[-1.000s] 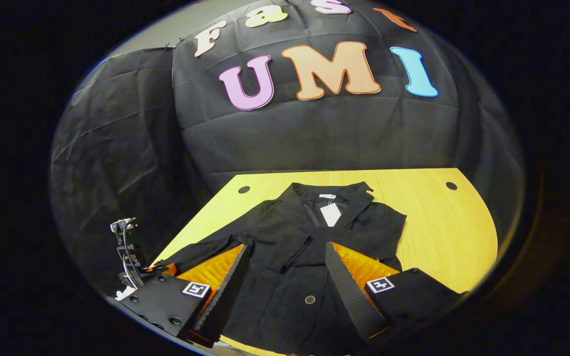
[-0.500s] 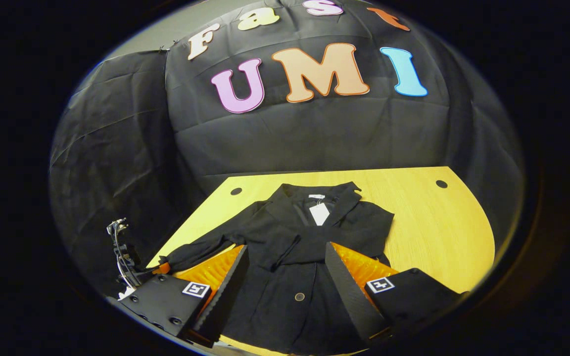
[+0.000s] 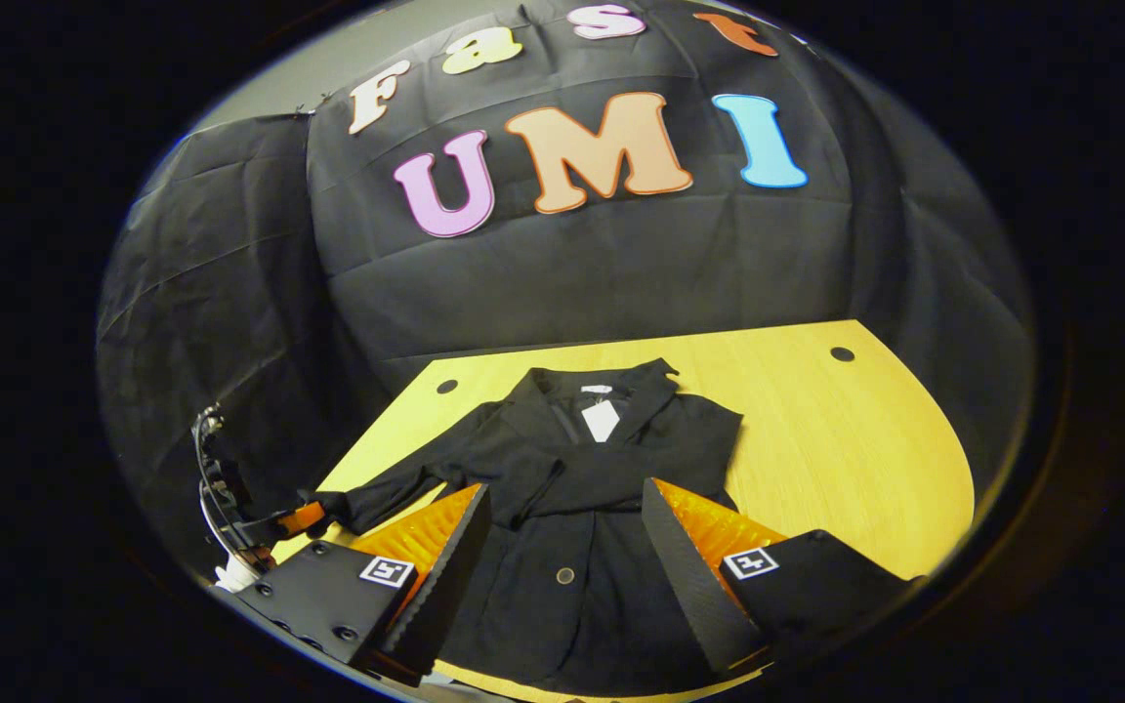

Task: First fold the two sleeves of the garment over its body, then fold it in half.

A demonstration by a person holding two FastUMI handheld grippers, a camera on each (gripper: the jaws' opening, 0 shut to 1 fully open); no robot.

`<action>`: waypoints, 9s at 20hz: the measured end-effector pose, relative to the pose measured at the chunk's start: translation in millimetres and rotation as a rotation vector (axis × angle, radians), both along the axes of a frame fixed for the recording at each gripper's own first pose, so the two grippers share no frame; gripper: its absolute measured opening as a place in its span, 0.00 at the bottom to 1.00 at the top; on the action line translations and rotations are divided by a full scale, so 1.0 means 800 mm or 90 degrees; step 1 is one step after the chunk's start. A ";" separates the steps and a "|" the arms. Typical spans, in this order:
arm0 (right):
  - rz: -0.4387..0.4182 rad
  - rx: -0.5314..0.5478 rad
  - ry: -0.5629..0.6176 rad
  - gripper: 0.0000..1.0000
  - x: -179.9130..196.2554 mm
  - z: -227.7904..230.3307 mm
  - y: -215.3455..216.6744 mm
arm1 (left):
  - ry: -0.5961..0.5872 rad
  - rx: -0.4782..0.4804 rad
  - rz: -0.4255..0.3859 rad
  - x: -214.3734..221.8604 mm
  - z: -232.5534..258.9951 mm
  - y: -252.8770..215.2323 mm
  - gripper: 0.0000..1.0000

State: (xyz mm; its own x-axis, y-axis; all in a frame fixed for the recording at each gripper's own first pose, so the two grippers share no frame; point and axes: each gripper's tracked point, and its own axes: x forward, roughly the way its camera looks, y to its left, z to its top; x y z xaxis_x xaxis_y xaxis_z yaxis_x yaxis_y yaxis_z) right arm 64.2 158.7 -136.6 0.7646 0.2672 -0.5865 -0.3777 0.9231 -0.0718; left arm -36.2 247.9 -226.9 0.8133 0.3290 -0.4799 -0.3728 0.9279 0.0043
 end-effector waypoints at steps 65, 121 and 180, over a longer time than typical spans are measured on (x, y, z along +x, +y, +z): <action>-0.063 -0.219 0.222 0.81 -0.129 -0.236 -0.224 | 0.253 0.029 -0.206 -0.139 -0.134 -0.201 0.47; -0.166 0.107 0.098 0.51 0.438 -0.059 -0.056 | -0.033 0.005 -0.180 0.424 0.000 -0.151 0.69; -0.026 0.026 -0.248 0.93 -0.104 0.043 0.010 | -0.239 0.084 -0.324 0.016 0.224 -0.229 0.91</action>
State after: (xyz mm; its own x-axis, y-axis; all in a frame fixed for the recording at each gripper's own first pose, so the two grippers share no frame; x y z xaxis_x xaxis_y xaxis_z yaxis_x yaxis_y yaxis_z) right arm -18.8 166.5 -102.6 0.9380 0.2496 -0.2404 -0.2929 0.9418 -0.1649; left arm -23.1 64.5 -47.8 0.9879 -0.1052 -0.1138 0.1152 0.9897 0.0852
